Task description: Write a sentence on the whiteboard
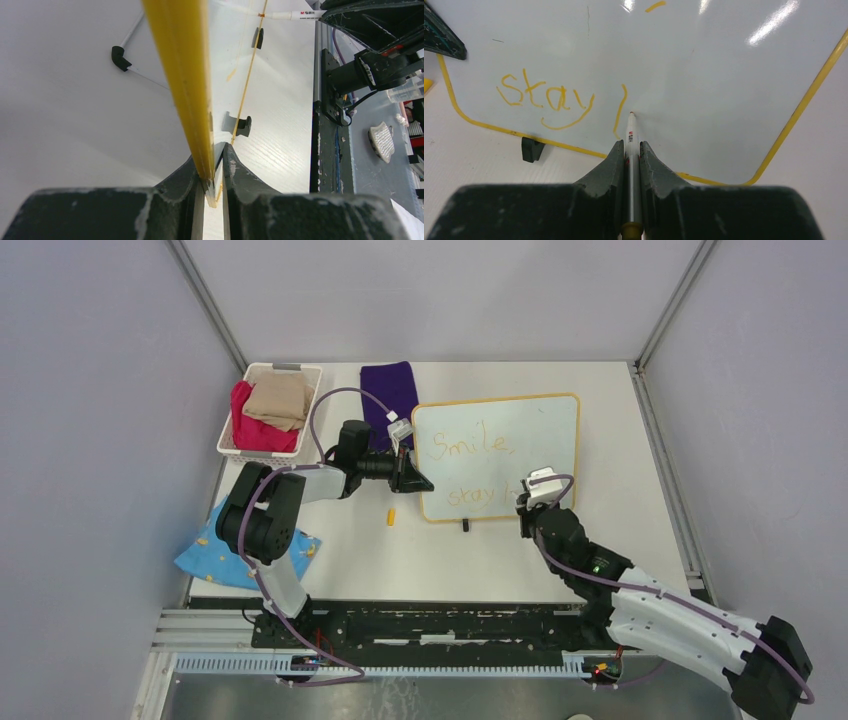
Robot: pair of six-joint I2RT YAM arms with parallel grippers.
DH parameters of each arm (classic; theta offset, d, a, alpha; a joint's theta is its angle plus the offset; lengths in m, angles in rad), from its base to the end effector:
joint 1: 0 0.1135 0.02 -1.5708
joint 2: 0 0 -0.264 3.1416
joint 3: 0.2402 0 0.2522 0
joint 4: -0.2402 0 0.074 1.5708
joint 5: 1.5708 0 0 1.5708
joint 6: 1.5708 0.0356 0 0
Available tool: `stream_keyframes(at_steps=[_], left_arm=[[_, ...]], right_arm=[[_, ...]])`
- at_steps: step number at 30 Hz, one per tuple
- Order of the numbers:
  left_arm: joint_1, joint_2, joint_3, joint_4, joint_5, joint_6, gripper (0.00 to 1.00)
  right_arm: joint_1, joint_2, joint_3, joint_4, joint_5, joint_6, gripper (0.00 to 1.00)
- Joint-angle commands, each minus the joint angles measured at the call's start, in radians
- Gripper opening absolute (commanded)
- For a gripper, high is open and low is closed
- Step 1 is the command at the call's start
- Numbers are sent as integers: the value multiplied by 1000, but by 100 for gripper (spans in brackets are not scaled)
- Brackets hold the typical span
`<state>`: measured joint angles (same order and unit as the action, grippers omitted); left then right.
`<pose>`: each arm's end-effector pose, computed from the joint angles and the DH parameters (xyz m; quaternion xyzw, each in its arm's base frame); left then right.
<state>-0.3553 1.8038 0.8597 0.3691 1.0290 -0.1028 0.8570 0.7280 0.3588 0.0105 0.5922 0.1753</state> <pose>0.3182 -0.1506 0.1569 0.3295 0.7292 -0.5155 0.3067 0.1263 0.1155 0.2204 -0.1061 0.7965 0.0603 0.5922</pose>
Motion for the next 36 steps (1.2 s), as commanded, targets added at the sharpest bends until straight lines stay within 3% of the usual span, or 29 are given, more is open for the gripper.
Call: stream_keyframes(at_steps=[1, 18, 36], left_arm=[[-40, 87, -36, -148, -235, 133, 2], [-42, 88, -35, -149, -236, 134, 2], [-42, 89, -34, -150, -236, 133, 2]], right_arm=[[-3, 15, 29, 57, -9, 6, 0], [-2, 23, 19, 35, -36, 13, 0], [-6, -88, 1, -57, 20, 11, 0]])
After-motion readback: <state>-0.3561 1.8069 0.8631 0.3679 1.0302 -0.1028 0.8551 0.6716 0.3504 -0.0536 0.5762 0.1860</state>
